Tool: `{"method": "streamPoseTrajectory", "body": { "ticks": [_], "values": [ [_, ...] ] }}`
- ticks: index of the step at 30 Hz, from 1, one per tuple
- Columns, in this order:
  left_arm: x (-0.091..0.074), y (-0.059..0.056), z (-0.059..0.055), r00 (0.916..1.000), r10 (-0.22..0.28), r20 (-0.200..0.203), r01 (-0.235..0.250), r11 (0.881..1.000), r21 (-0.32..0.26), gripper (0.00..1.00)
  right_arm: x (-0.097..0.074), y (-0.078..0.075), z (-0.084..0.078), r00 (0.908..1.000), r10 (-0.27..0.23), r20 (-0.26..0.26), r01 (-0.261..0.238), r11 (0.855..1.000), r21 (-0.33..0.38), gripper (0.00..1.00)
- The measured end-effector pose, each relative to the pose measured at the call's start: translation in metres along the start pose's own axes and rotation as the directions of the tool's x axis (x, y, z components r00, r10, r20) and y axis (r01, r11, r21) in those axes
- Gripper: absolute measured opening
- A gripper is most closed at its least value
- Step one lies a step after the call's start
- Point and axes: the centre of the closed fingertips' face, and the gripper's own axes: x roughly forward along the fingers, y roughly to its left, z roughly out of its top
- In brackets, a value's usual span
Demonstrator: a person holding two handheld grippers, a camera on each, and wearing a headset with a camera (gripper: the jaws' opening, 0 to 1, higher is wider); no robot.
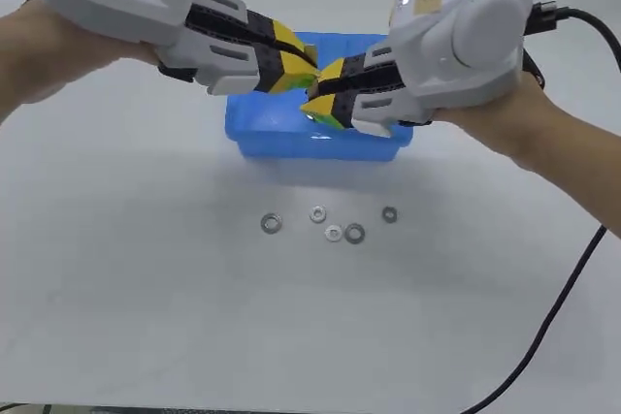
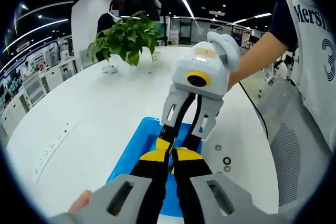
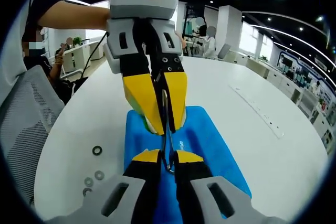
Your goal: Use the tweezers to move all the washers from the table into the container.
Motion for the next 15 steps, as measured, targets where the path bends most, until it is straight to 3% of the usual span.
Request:
{"method": "streamPoseTrajectory", "body": {
  "ticks": [7, 15],
  "values": [
    [-0.003, -0.003, 0.001, 1.0000, 0.003, 0.000, -0.003, 1.000, -0.007, 0.07, -0.003, 0.003, 0.004, 1.0000, -0.005, -0.001, 0.005, 1.000, -0.019, 0.11],
    [-0.016, -0.004, 0.017, 0.9995, 0.027, 0.015, -0.027, 0.999, 0.024, 0.07, -0.013, 0.002, 0.020, 0.9996, -0.025, 0.012, 0.026, 0.999, -0.048, 0.12]
  ]
}}
